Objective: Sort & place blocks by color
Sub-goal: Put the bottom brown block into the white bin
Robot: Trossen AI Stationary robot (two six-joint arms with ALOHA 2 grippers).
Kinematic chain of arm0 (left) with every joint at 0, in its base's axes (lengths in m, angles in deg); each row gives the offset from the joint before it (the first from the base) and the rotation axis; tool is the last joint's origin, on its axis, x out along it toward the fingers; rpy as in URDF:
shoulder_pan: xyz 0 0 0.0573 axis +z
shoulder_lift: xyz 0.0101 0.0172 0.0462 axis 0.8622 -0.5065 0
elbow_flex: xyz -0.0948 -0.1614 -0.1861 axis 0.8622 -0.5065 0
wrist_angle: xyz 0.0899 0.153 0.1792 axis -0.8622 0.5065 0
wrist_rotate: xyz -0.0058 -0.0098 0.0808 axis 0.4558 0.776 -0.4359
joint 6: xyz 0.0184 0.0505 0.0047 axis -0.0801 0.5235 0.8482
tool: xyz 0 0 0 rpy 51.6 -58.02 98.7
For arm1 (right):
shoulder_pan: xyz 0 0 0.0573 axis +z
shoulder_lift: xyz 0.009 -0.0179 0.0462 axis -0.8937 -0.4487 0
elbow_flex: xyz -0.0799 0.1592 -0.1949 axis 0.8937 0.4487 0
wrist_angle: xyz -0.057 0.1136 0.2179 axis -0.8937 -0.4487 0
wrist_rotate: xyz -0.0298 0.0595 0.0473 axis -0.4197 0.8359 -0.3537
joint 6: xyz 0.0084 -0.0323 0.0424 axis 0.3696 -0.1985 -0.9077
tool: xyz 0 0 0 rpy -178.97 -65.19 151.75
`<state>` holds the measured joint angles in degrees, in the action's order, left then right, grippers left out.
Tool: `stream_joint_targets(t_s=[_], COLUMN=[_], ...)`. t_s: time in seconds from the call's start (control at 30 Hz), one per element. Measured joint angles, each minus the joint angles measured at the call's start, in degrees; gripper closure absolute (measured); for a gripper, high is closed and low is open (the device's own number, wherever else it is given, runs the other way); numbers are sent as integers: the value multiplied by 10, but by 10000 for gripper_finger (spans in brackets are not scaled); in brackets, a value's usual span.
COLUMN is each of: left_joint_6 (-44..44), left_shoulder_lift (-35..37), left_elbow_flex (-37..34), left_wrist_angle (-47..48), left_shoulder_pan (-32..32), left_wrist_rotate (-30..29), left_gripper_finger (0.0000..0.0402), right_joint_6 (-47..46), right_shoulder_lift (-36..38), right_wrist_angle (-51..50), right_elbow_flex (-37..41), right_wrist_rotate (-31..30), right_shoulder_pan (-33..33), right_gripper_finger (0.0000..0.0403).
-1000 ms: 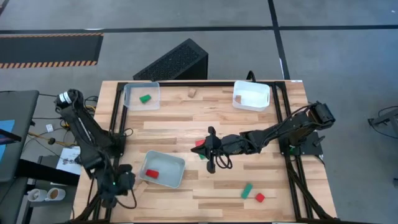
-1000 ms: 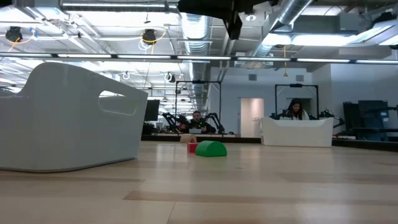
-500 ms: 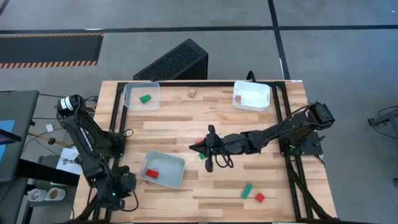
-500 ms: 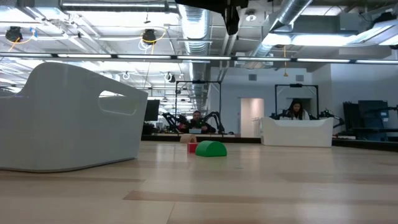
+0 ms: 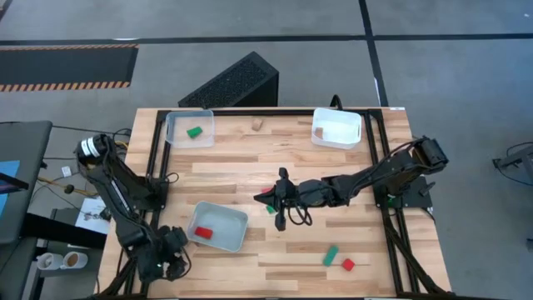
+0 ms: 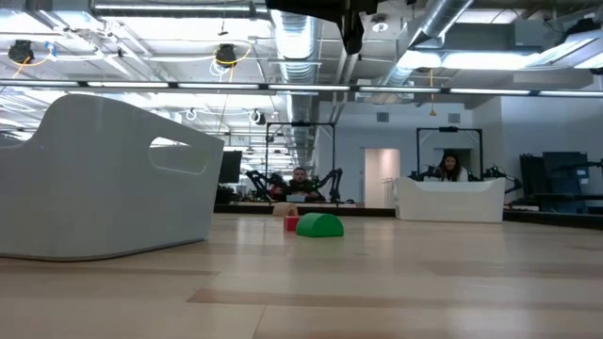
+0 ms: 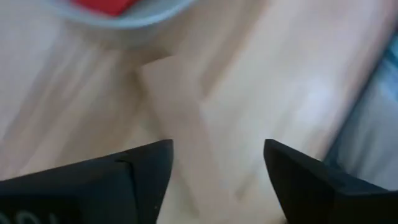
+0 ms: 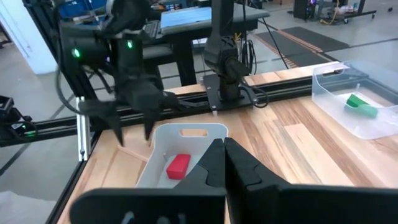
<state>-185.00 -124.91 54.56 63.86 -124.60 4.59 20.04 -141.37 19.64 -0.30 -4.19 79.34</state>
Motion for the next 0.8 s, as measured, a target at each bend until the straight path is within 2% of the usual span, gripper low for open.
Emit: stream_joint_targets(t_s=[0.2, 0.43, 0.63, 0.8], left_joint_6=[-37, -19, -17, 3], left_shoulder_lift=[-65, -78, -80, -80], left_elbow_flex=[1, 3, 3, 3], left_wrist_angle=[2, -7, 5, 5], left_shoulder_pan=[4, 14, 16, 16], left_wrist_rotate=[74, 85, 86, 87], left_gripper_finger=[115, 67, 60, 79], right_joint_6=[0, -1, -1, -2], right_shoulder_lift=[0, 0, 0, 0], right_wrist_angle=[7, 7, 7, 7], right_elbow_flex=[0, 0, 0, 0], right_wrist_rotate=[0, 0, 0, 0], right_shoulder_pan=[3, 2, 5, 5], right_gripper_finger=[394, 394, 394, 394])
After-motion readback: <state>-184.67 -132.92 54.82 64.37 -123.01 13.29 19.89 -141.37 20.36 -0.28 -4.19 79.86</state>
